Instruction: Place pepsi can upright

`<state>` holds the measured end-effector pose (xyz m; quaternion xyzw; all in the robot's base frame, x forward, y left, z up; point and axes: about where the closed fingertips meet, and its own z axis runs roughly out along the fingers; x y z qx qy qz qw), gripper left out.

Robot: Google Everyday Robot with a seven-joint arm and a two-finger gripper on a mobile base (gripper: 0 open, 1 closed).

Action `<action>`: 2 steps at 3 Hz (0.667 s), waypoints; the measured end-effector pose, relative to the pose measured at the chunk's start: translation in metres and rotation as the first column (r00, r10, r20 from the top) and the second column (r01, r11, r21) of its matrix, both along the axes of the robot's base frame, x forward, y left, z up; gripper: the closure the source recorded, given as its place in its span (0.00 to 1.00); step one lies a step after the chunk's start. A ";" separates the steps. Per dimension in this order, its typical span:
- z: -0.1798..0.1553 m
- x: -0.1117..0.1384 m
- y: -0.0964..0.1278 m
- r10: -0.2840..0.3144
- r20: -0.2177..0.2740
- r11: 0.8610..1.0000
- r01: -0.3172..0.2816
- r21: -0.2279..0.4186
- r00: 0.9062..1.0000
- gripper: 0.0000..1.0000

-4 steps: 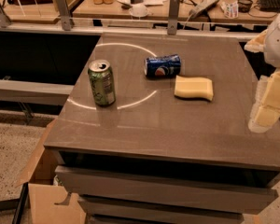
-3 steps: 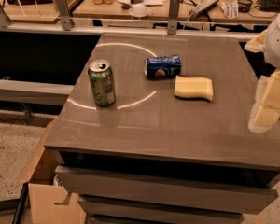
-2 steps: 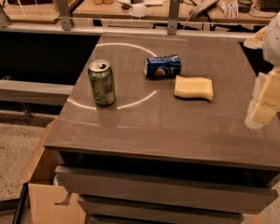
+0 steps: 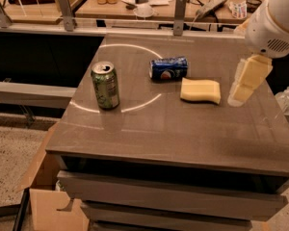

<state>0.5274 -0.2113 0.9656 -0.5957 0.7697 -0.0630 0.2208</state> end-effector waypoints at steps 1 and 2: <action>-0.009 0.046 0.013 0.023 0.020 1.000 -0.023 -0.003 1.000 0.00; -0.018 0.090 0.039 0.078 0.020 0.997 -0.078 -0.007 0.997 0.00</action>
Offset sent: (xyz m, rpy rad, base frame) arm 0.1465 0.0730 -0.0270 -0.0066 -0.0212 0.1492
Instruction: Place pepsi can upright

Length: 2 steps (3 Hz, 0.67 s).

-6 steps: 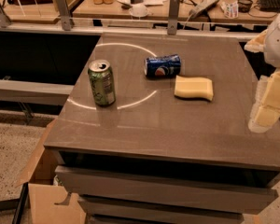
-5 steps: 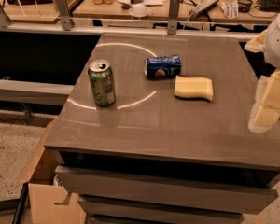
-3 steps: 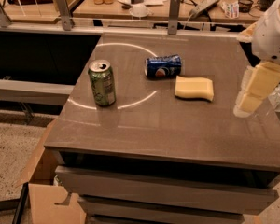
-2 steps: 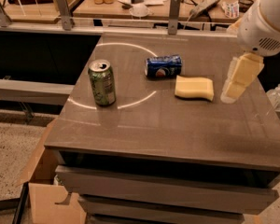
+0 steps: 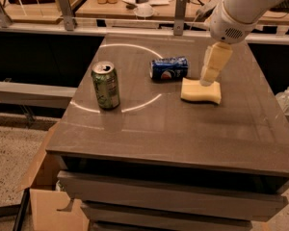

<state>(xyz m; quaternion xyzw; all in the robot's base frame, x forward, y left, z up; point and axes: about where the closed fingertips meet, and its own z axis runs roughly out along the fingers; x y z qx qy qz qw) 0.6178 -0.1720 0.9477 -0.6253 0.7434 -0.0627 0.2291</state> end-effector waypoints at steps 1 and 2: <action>-0.017 0.044 0.034 0.049 -0.026 0.999 -0.049 0.010 0.998 0.00; -0.034 0.066 0.063 0.093 -0.059 0.996 -0.092 0.016 0.994 0.00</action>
Offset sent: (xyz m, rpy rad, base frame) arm 0.0937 0.0940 -0.0471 0.0196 0.0947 0.1427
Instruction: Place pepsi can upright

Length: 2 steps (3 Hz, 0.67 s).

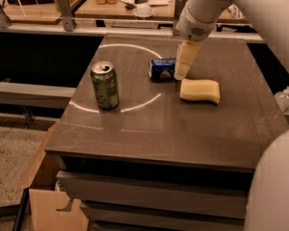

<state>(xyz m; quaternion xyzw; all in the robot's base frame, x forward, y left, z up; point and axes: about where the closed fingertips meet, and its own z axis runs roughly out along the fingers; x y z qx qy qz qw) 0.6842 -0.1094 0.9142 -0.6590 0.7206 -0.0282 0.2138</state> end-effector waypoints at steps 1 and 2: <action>-0.019 0.016 0.028 0.040 -0.044 0.999 -0.039 0.017 0.998 0.00; -0.040 0.025 0.049 0.065 -0.090 0.998 -0.063 0.021 0.994 0.00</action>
Offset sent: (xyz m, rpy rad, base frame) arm 0.0336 0.0706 -0.0589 0.0187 0.1467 0.0889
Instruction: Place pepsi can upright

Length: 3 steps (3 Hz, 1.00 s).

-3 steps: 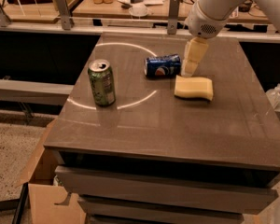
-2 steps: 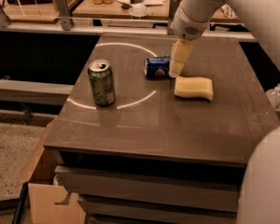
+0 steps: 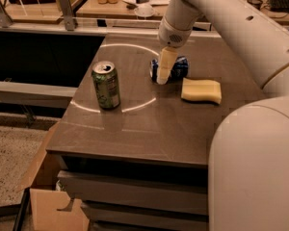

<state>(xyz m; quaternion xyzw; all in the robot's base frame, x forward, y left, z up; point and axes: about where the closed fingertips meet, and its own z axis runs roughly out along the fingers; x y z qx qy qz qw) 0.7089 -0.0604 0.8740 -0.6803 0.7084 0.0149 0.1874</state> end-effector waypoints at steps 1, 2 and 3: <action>-0.018 0.004 0.010 0.016 -0.039 1.000 -0.016 -0.007 0.999 0.00; -0.030 0.005 0.011 0.029 -0.065 0.999 -0.030 -0.016 0.997 0.16; -0.038 0.004 0.009 0.046 -0.081 0.998 -0.048 -0.028 0.996 0.39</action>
Offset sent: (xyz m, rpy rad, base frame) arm 0.0043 0.0074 -0.0379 -0.0306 0.0954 0.0435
